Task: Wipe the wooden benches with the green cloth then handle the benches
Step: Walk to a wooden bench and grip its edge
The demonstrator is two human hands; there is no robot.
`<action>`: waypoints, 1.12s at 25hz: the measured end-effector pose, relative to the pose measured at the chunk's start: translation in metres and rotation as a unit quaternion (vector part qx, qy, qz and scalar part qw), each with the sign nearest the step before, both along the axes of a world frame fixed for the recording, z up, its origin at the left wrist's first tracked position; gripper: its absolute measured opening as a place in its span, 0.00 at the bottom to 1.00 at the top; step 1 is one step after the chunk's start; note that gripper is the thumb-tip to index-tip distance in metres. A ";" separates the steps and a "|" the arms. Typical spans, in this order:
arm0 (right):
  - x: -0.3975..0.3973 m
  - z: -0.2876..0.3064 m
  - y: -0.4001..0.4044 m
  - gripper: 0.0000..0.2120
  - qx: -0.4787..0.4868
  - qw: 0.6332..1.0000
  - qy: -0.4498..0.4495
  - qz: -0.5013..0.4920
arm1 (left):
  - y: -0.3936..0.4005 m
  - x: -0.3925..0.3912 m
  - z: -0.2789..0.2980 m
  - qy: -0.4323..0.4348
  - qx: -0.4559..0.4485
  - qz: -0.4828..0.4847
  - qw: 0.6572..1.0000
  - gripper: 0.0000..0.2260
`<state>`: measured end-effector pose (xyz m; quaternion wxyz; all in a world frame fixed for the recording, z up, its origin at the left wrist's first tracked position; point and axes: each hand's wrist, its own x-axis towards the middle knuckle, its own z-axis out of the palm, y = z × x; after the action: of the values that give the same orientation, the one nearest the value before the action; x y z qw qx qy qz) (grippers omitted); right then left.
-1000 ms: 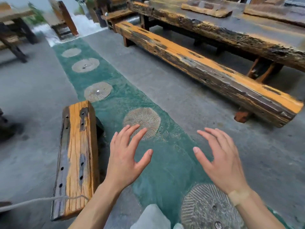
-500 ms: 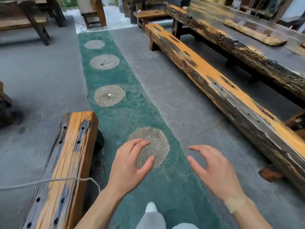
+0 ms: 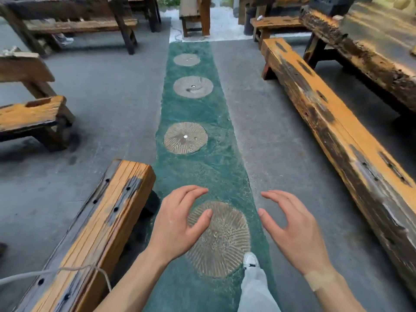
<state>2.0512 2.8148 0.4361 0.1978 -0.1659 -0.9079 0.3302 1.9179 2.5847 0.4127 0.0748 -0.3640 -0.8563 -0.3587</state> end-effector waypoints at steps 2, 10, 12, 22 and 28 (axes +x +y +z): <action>-0.047 -0.002 0.048 0.18 -0.025 0.999 -0.009 0.040 | 0.033 -0.025 -0.003 0.005 0.001 0.056 0.998 0.19; -0.257 0.009 0.103 0.17 -0.025 0.965 -0.017 0.260 | 0.092 -0.105 0.017 0.035 -0.001 0.276 0.960 0.21; -0.305 0.006 0.081 0.18 -0.023 0.944 -0.009 0.330 | 0.080 -0.120 0.014 0.030 -0.002 0.350 0.936 0.21; -0.475 -0.006 -0.049 0.22 -0.002 0.836 -0.018 0.548 | -0.004 -0.201 -0.018 0.015 0.028 0.552 0.833 0.22; -0.556 -0.018 -0.106 0.22 -0.006 0.803 -0.035 0.595 | -0.038 -0.254 -0.028 0.005 0.030 0.602 0.798 0.23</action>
<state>1.4954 2.7086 0.4184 -0.0699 0.3939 -0.8327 0.3828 1.6637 2.5471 0.3851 0.2905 0.2253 -0.8914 -0.2649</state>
